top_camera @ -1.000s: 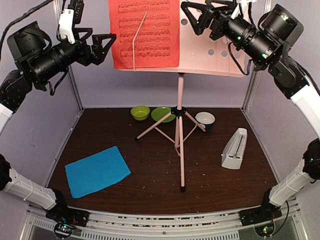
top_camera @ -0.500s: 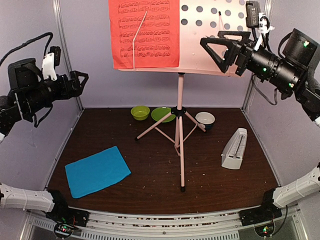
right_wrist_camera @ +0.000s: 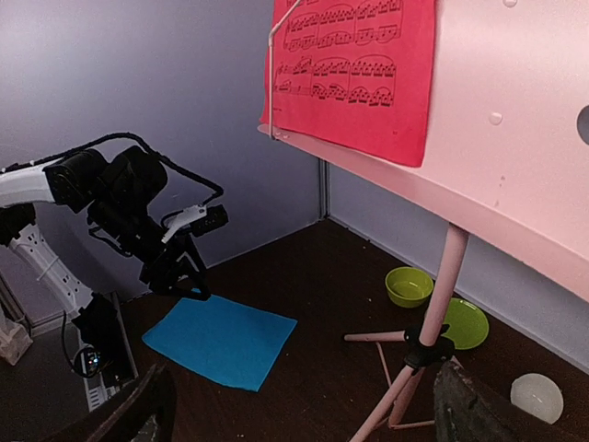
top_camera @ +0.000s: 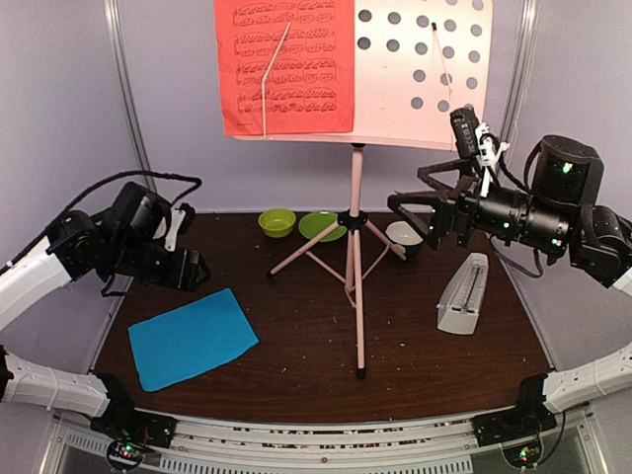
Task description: Set up the instrument practice props
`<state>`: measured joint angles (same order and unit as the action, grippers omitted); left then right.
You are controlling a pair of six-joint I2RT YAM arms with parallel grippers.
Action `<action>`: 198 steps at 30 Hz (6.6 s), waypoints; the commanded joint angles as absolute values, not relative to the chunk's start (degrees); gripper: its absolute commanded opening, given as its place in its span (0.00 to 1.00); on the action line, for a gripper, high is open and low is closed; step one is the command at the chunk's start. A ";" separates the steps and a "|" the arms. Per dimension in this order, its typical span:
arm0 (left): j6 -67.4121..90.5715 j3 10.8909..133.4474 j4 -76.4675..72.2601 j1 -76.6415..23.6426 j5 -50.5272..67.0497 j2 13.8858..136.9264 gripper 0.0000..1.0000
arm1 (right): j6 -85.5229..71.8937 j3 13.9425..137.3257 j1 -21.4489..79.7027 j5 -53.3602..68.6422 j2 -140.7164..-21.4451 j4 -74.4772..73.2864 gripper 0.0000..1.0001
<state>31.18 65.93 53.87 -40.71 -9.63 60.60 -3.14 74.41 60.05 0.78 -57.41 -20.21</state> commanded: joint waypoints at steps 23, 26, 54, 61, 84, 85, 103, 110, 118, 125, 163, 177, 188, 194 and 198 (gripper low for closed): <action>14.77 65.03 43.54 -46.28 6.44 95.91 0.39 | -9.45 64.75 60.47 -4.35 -53.57 -18.80 0.99; 12.90 66.51 44.12 -46.24 6.37 98.41 0.36 | -9.49 64.77 60.48 -4.69 -53.58 -19.06 0.99; 9.72 66.14 44.21 -47.37 2.97 107.07 0.00 | -8.83 64.78 60.48 -6.33 -53.59 -20.39 1.00; 8.80 68.49 46.37 -47.70 7.40 99.48 0.00 | -7.50 63.09 60.54 -5.15 -52.47 -19.58 1.00; 8.24 81.43 57.18 -55.64 42.20 70.01 0.00 | -1.61 55.58 60.81 11.50 -48.82 -17.44 0.98; 8.50 83.12 57.94 -55.86 43.23 70.13 0.00 | -1.48 55.53 60.86 12.49 -48.78 -17.34 0.98; 11.96 102.70 63.19 -59.76 50.93 75.20 0.00 | 4.30 67.88 67.04 19.92 -54.98 -25.86 0.94; 12.56 106.01 63.17 -61.53 51.36 77.27 0.00 | 7.10 74.08 68.86 23.44 -60.82 -27.19 0.94; 13.54 106.13 61.78 -62.82 52.70 77.70 0.00 | 8.88 79.33 70.88 26.08 -67.12 -26.22 0.93; 13.32 105.92 61.68 -63.23 53.06 77.69 0.00 | 10.34 83.67 72.75 27.23 -71.02 -28.03 0.91; 14.00 105.06 52.57 -62.27 35.84 77.23 0.43 | 3.99 84.27 74.49 22.37 -68.29 -24.09 0.00; 15.93 76.96 21.56 -54.40 19.64 56.16 0.98 | -2.44 79.87 70.42 5.79 -48.21 -22.40 0.00; 20.41 61.87 -0.27 -55.30 19.78 53.61 0.98 | -7.31 80.71 70.42 1.02 -43.02 -20.47 0.00; 19.65 61.61 -9.47 -56.69 17.75 60.10 0.98 | -10.29 78.34 70.43 1.36 -41.48 -18.80 0.00; 18.60 62.59 -16.42 -56.69 15.88 64.91 0.98 | -11.86 78.24 70.41 2.54 -40.87 -18.64 0.00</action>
<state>19.33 61.67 -4.89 -56.58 18.33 61.56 -9.28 78.59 70.63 2.35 -41.85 -20.60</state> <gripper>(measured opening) 0.977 0.009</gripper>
